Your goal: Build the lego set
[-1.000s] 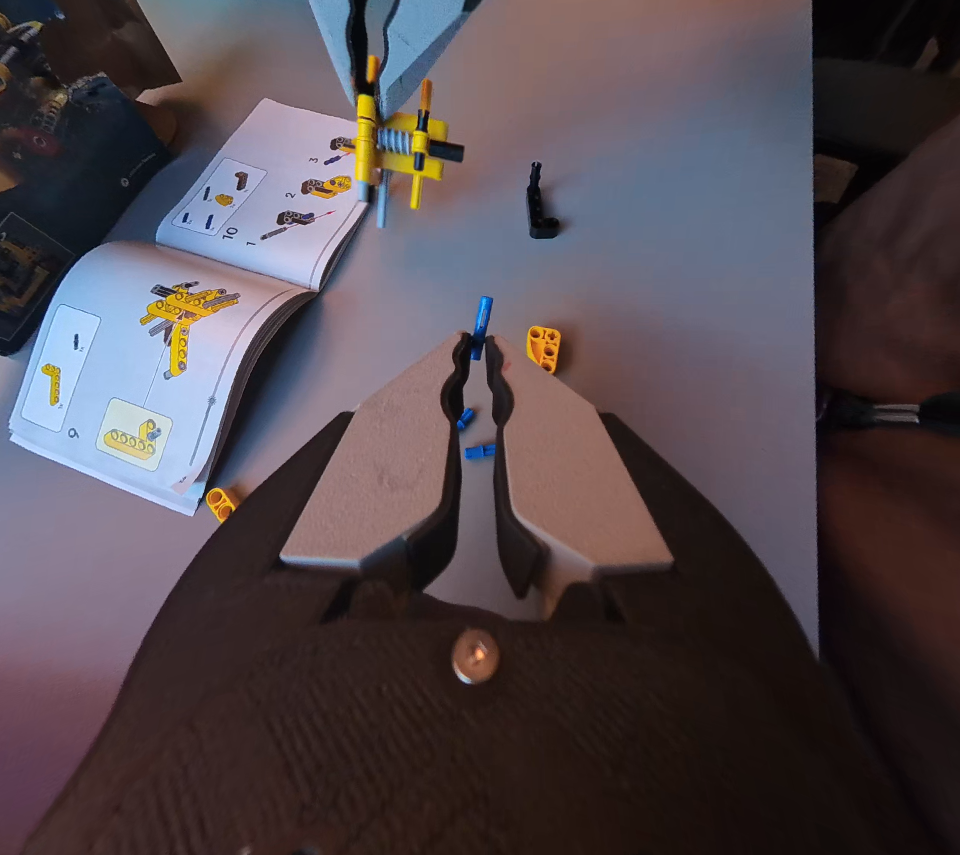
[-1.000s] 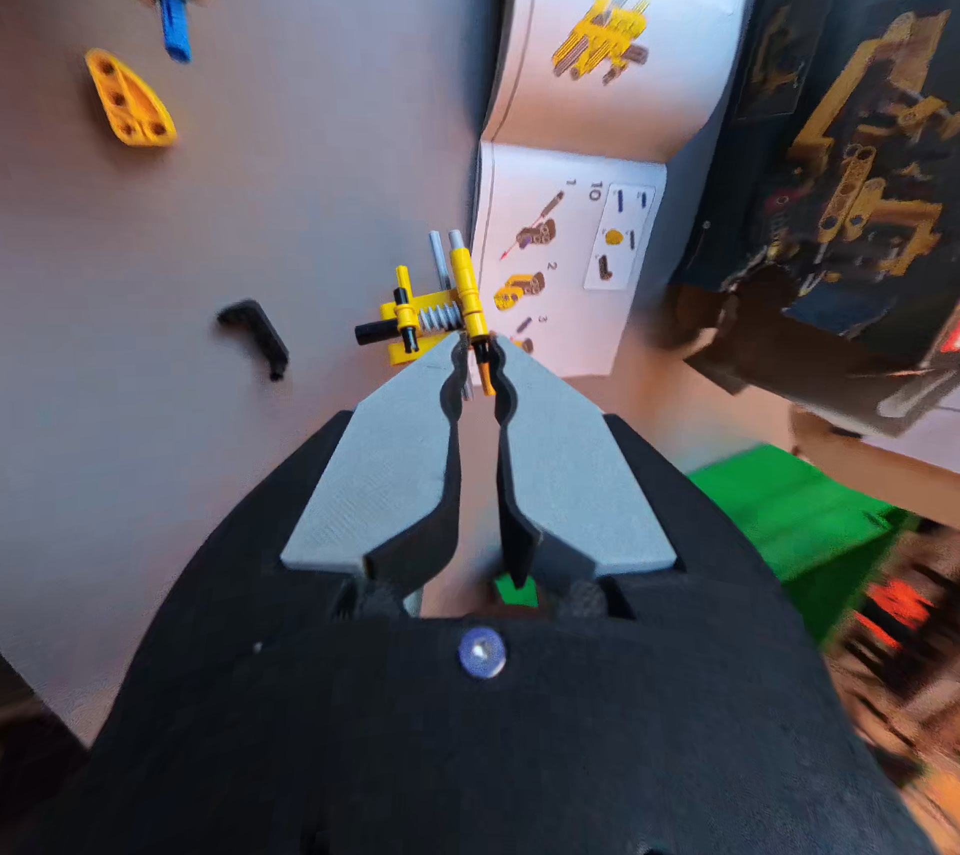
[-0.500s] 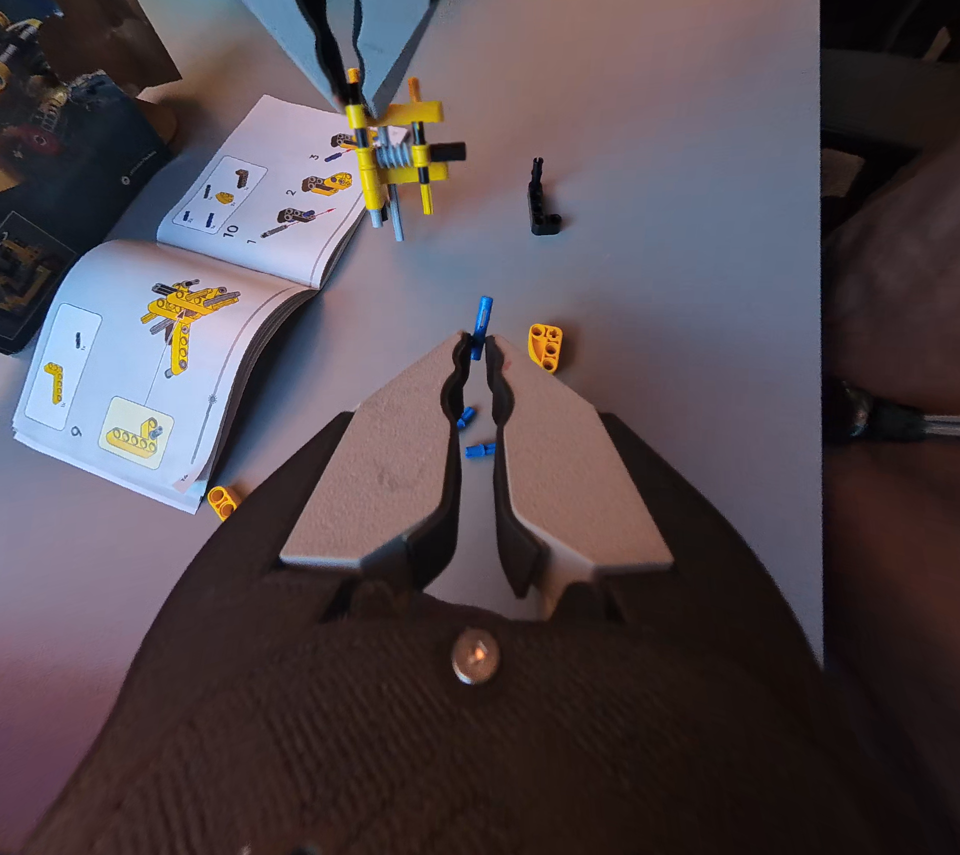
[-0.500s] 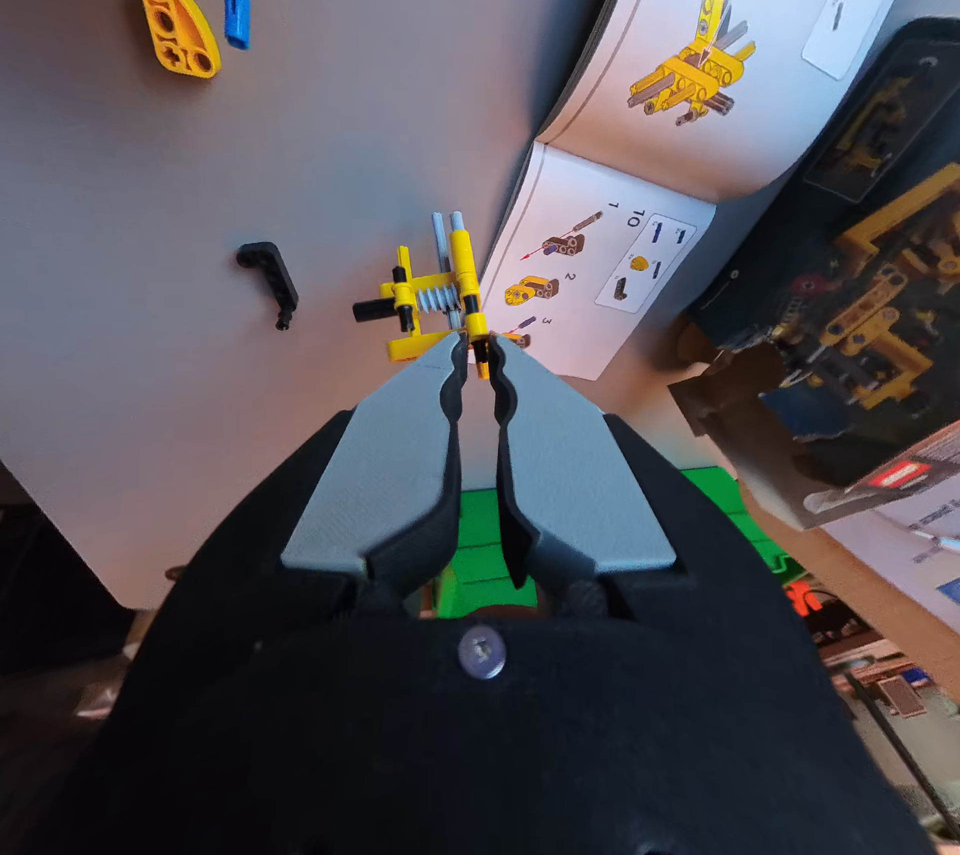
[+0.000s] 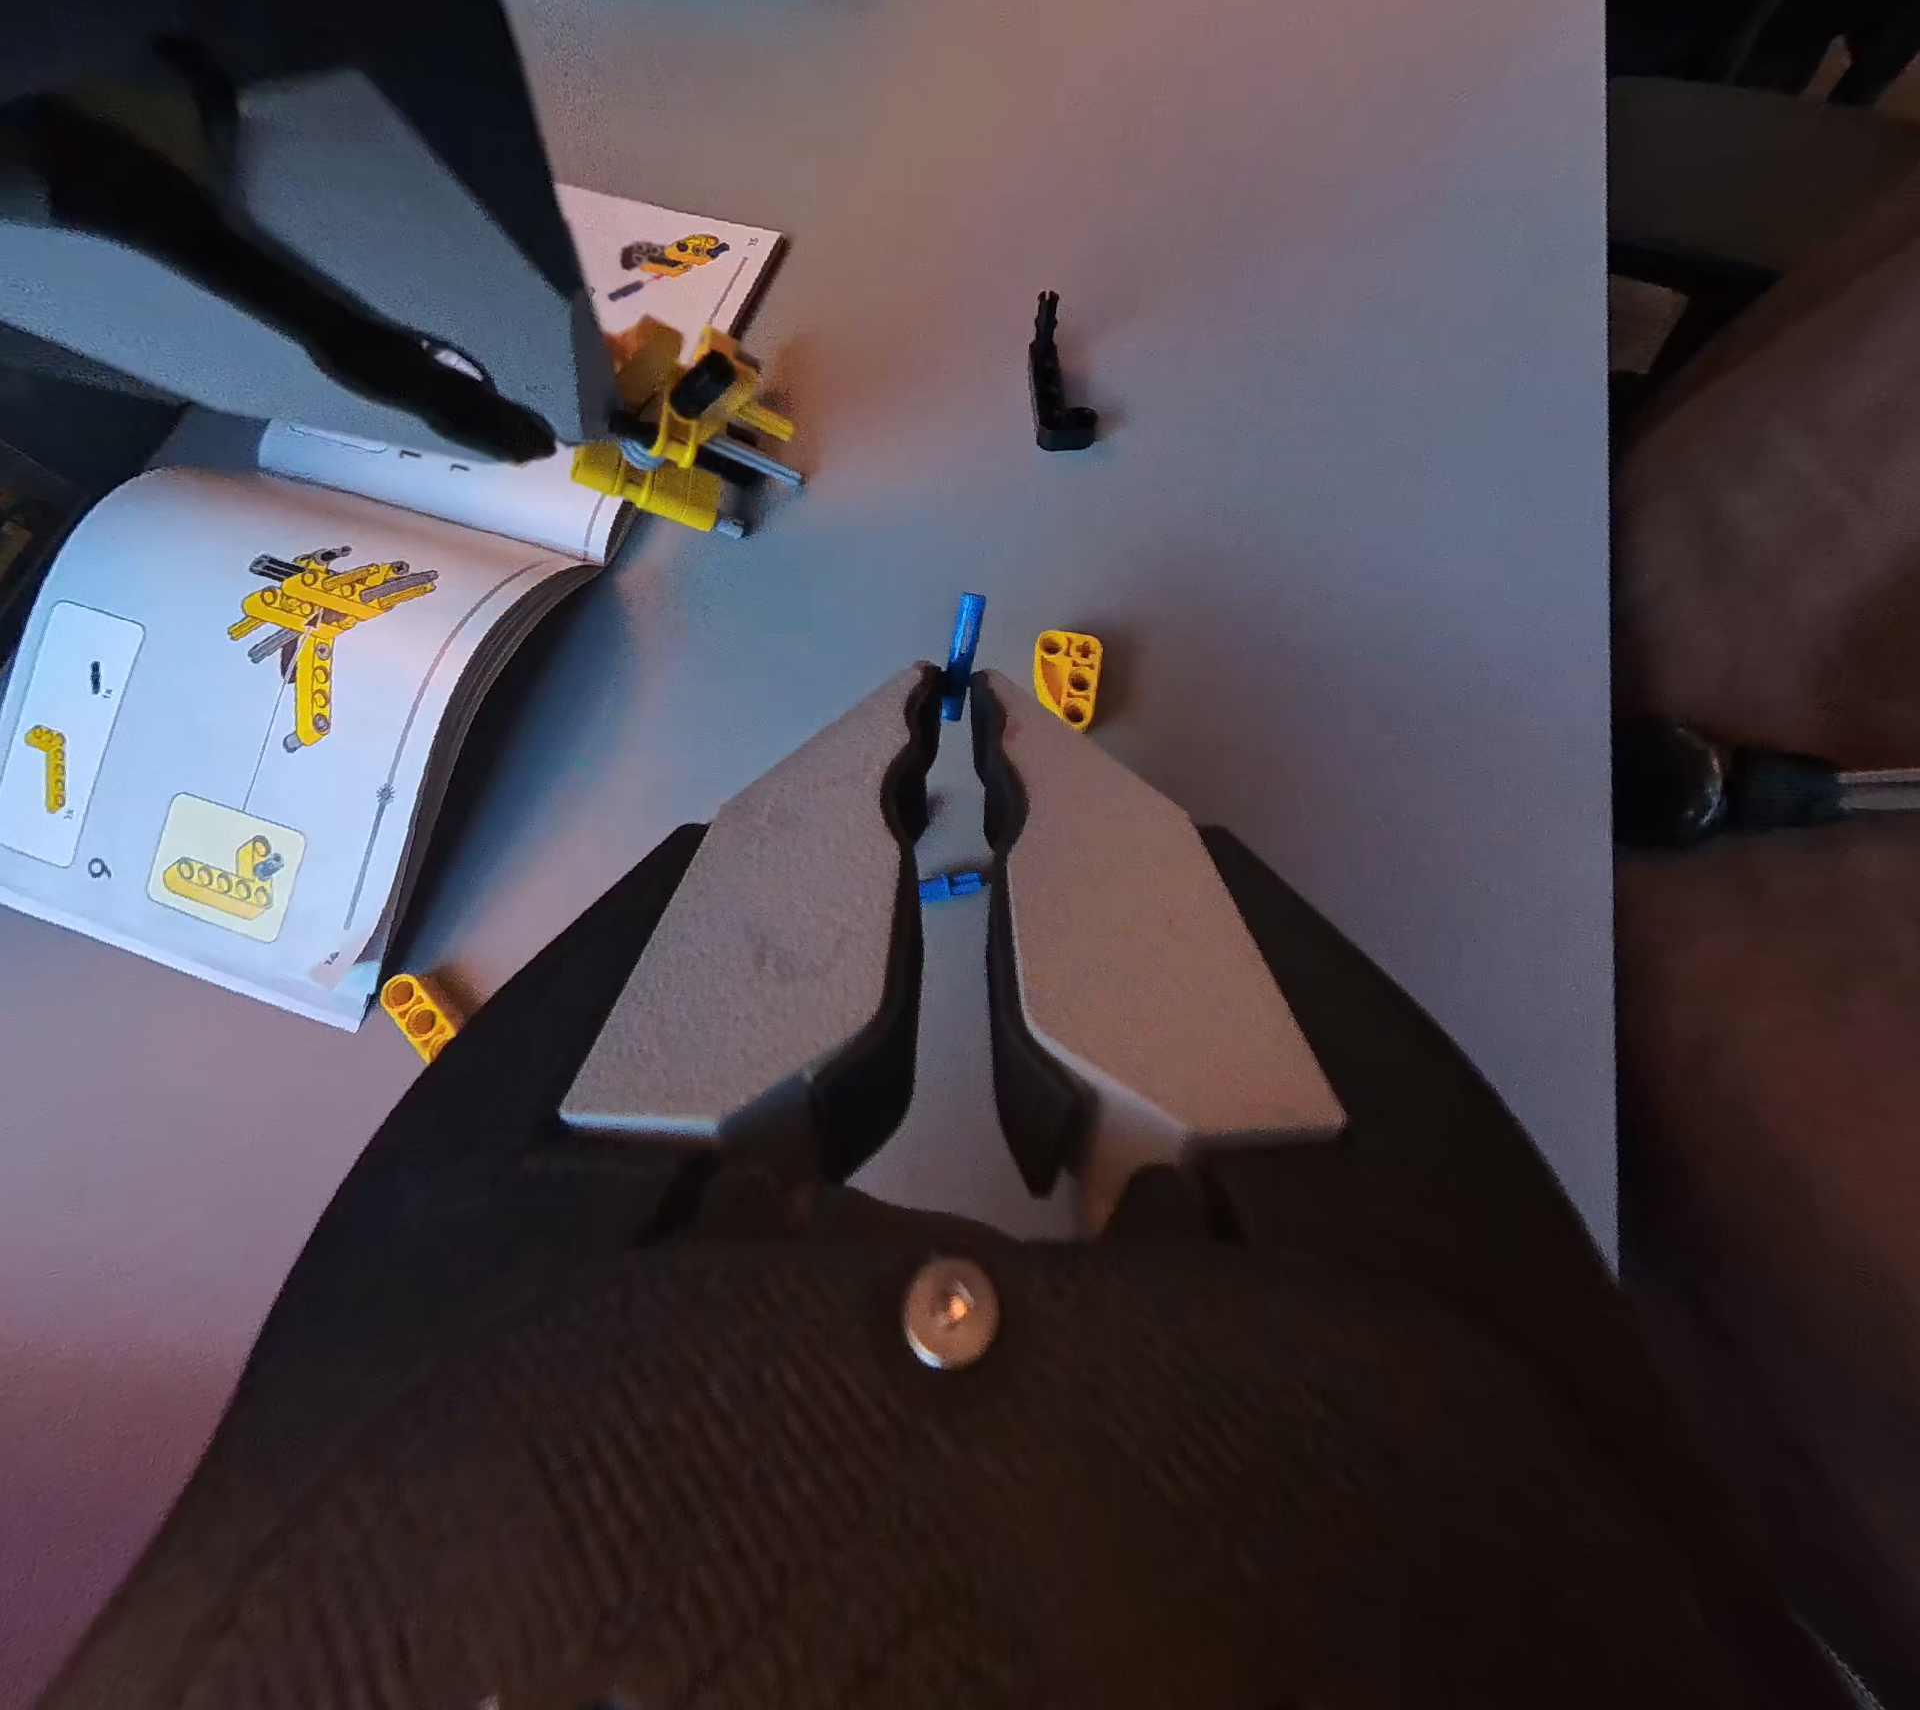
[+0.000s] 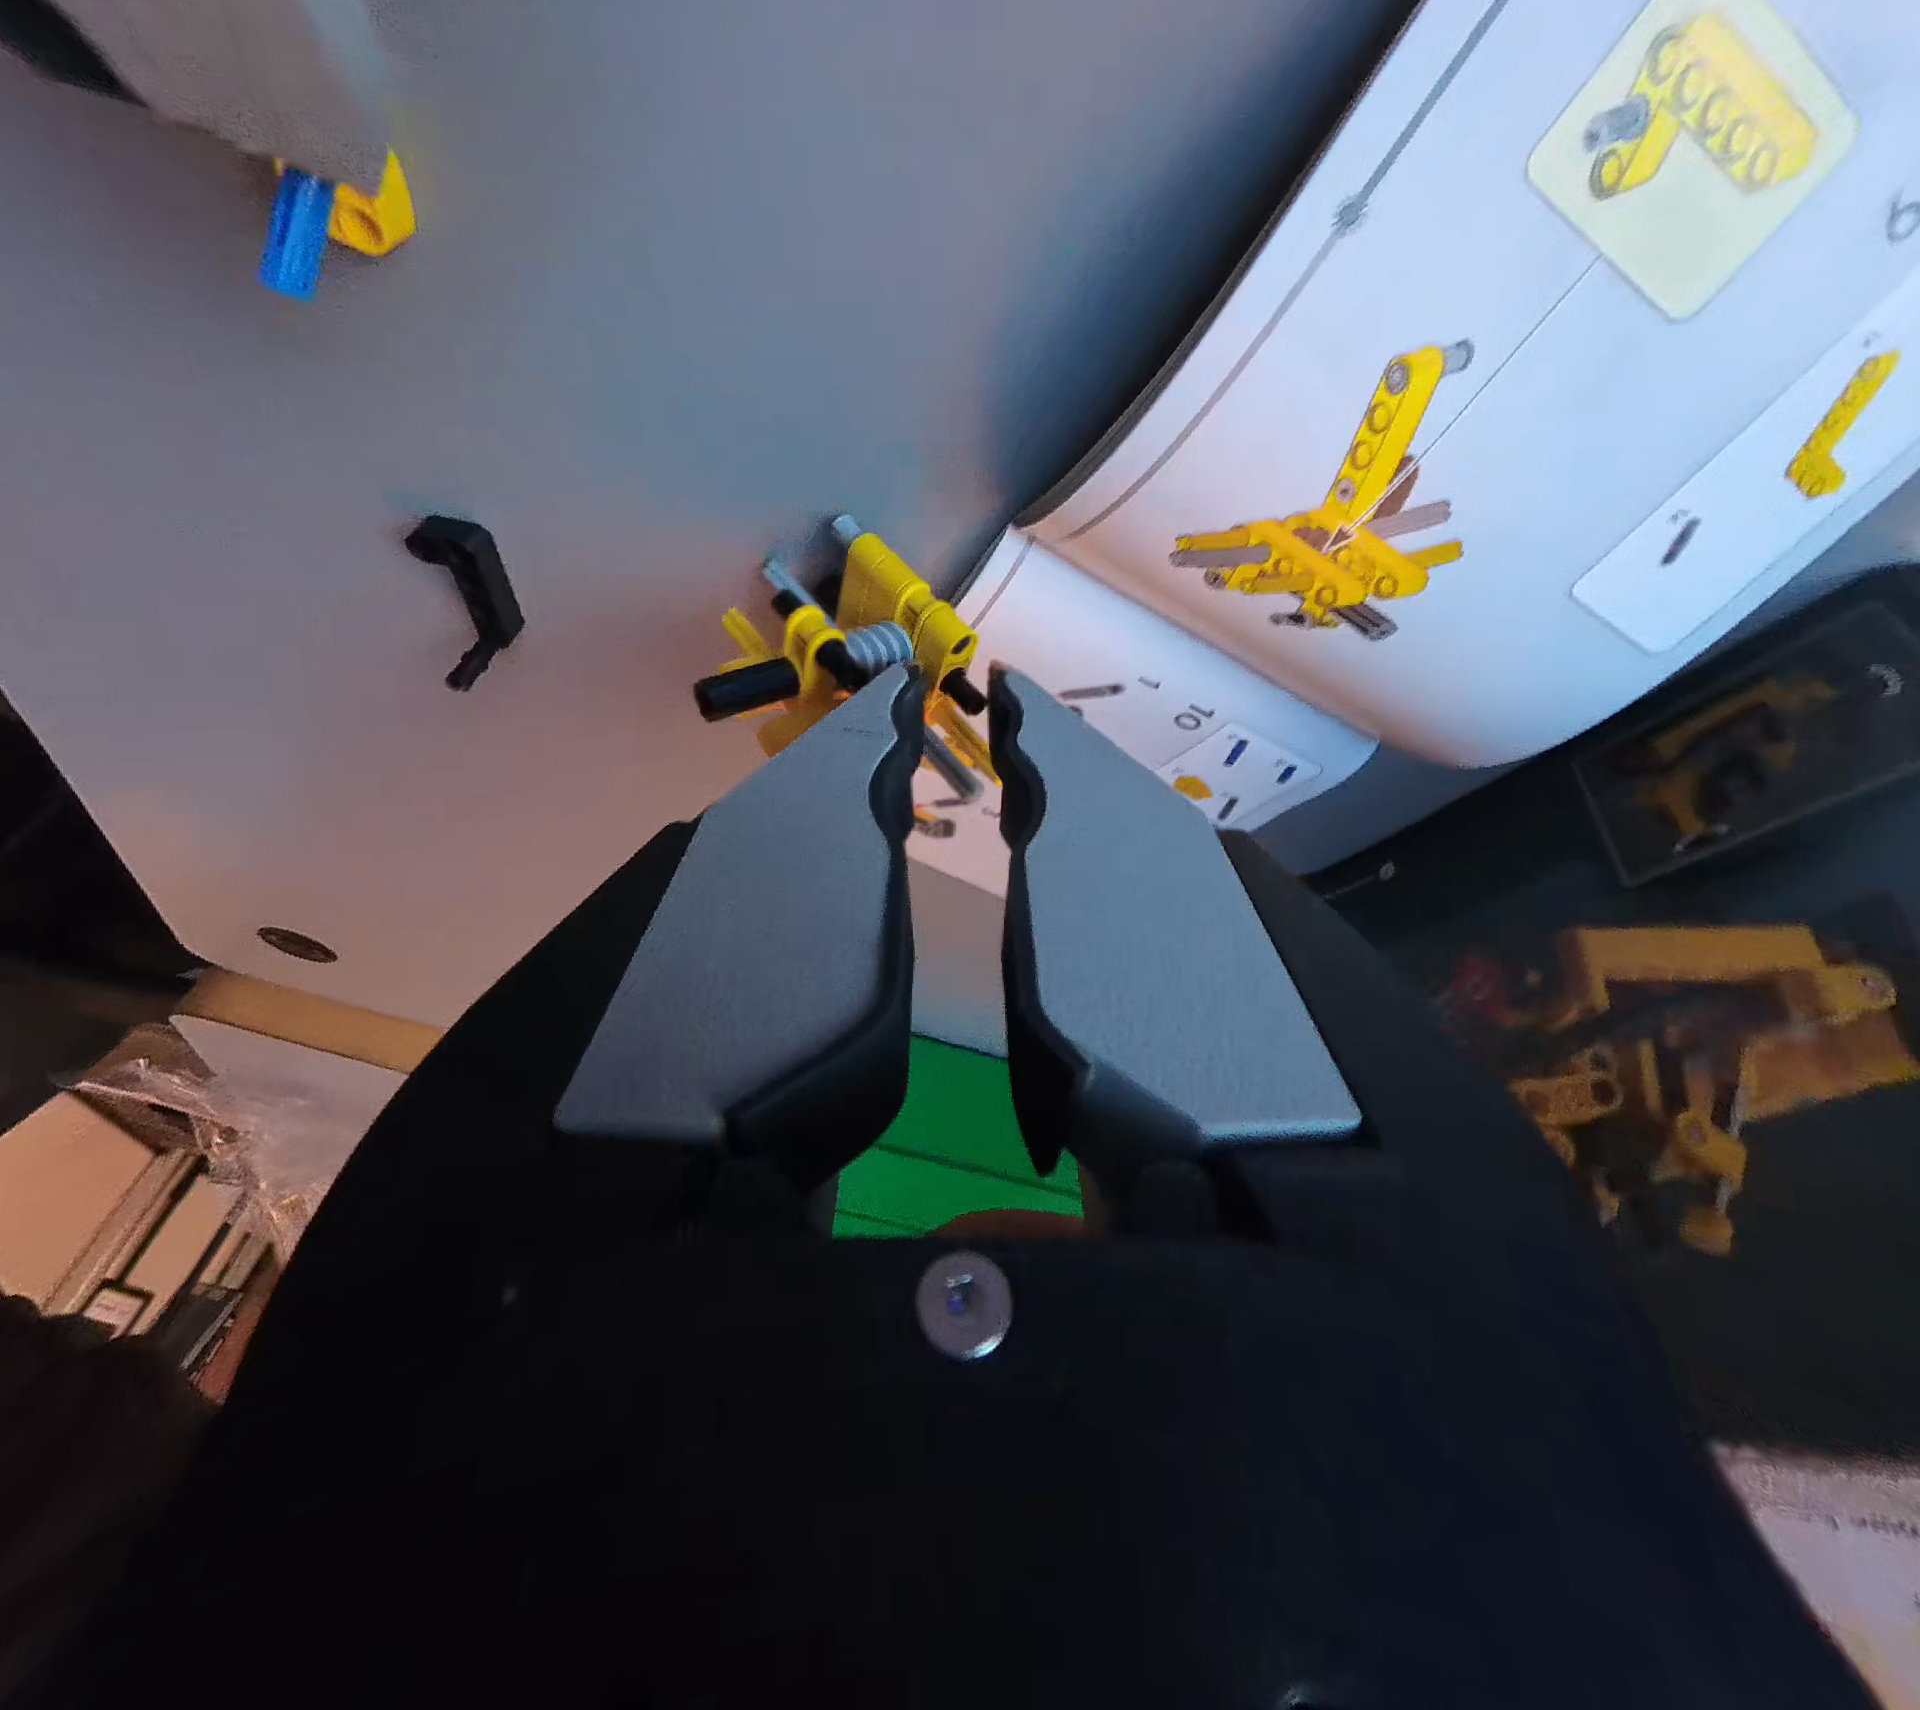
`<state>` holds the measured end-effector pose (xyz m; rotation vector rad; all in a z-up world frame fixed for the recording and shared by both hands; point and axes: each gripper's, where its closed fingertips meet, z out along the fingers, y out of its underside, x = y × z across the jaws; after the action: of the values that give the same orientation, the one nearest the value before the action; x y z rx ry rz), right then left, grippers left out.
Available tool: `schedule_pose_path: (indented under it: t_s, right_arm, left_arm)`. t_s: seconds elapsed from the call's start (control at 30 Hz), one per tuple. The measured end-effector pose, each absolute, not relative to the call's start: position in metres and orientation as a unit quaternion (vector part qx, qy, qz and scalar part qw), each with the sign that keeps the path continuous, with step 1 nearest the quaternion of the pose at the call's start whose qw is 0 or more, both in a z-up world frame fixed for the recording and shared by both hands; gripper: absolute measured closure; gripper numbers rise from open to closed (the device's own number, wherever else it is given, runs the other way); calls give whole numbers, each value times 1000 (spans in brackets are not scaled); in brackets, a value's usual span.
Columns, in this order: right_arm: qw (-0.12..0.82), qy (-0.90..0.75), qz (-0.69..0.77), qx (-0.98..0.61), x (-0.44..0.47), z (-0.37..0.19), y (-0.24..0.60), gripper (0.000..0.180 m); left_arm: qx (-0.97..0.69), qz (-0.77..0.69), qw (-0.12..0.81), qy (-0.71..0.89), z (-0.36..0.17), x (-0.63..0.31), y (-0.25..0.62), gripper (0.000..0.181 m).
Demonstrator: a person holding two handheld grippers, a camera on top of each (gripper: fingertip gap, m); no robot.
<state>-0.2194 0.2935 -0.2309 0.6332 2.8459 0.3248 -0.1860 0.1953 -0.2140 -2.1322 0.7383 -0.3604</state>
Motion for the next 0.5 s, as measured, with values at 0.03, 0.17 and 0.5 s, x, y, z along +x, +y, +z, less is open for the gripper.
schedule_pose_path:
  t_s: [0.03, 0.17, 0.5]
  right_arm:
    - [109, 965, 104, 217, -221, -232, 293, 171]
    - [92, 964, 80, 234, -233, -234, 297, 166]
    - [28, 925, -141, 351, -235, -207, 299, 149]
  left_arm:
    - [-849, -145, 414, 296, -214, -185, 195, 179]
    - [-849, -147, 410, 300, -216, -183, 193, 179]
    - [-849, -147, 409, 300, -217, -184, 193, 178]
